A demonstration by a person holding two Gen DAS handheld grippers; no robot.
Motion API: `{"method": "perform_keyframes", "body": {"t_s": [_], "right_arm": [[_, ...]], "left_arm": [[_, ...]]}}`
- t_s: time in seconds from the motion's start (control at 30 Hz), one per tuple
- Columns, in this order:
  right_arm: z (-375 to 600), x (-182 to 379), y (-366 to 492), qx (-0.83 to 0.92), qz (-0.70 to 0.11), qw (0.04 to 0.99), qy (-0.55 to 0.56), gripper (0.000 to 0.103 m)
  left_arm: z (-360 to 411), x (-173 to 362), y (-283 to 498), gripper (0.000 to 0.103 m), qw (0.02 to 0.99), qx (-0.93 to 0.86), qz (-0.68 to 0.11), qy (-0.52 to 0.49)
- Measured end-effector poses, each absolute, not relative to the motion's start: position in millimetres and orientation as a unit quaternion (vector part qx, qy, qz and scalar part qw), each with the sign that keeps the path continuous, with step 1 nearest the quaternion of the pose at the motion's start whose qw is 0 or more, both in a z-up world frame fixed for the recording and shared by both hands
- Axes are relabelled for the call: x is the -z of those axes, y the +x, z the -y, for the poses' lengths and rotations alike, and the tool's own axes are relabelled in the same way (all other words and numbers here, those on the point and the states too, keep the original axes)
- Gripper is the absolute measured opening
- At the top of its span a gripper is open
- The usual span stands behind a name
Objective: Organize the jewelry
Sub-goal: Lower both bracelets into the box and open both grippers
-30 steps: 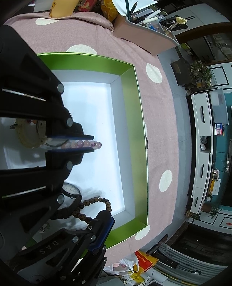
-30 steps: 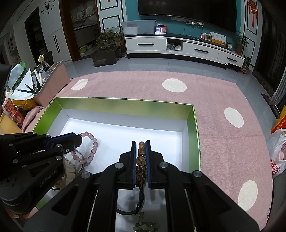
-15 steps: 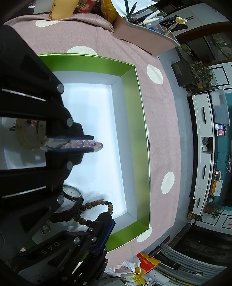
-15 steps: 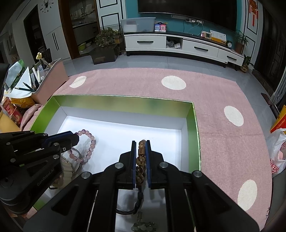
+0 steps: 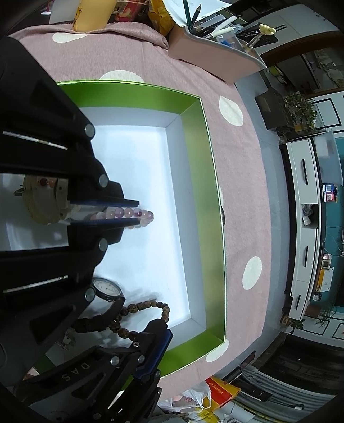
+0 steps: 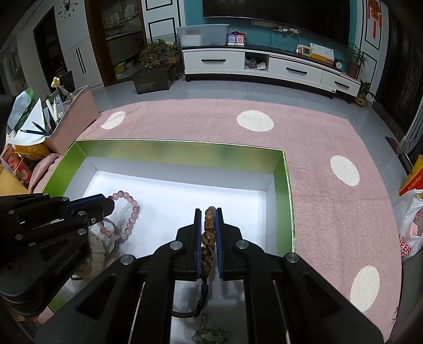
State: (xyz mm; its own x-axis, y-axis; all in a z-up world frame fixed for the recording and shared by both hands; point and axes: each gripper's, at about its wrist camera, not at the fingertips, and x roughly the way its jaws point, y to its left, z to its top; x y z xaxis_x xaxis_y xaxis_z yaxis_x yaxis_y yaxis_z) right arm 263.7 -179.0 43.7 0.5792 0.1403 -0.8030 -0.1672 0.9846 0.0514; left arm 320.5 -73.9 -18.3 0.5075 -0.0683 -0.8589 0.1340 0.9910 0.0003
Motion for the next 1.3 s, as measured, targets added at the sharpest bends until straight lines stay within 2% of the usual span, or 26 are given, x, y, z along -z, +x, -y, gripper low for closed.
{"method": "perform_keyframes", "body": {"t_s": [1.3], "right_arm": [[177.8, -37.9, 268.0, -0.079, -0.468, 0.88, -0.012, 0.009]], "left_arm": [[77.8, 25.1, 320.5, 0.008, 0.858, 0.05, -0.509, 0.052]]}}
